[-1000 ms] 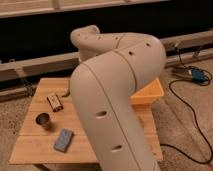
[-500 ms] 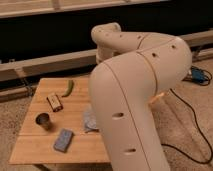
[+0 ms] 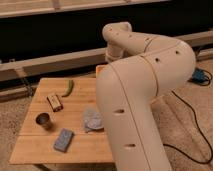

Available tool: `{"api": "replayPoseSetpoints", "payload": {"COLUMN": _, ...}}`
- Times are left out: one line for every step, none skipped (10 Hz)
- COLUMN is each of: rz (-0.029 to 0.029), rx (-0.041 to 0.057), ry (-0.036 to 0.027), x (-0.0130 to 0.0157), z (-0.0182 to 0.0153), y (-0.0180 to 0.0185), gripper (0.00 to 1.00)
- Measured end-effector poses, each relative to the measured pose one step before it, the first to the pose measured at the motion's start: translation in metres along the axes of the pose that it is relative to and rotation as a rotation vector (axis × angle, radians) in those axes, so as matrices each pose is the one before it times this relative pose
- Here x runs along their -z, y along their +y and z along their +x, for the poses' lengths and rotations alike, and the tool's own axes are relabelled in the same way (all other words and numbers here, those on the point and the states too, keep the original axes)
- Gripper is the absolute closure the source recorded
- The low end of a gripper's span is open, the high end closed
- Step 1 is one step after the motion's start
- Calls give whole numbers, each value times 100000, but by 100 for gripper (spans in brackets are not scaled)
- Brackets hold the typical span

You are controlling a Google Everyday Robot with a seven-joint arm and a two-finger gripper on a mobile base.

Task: Stack cups into tray

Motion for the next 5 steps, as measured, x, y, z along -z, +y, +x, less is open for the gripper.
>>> {"api": "replayPoseSetpoints", "payload": {"rz": -155, "rx": -1686, "ry": 336, "x": -761, "z": 804, "y": -613, "gripper": 100}}
{"api": "replayPoseSetpoints", "payload": {"rz": -25, "rx": -1472, "ry": 187, "x": -465, "z": 532, "y": -643, "gripper": 100}}
{"api": "replayPoseSetpoints", "payload": {"rz": -68, "rx": -1261, "ry": 395, "x": -322, "z": 536, "y": -719, "gripper": 100}}
{"api": "replayPoseSetpoints", "payload": {"rz": 46, "rx": -1187, "ry": 179, "x": -158, "z": 478, "y": -717, "gripper": 99}}
{"api": "replayPoseSetpoints", "payload": {"rz": -352, "rx": -839, "ry": 492, "x": -263, "z": 414, "y": -465, "gripper": 93}}
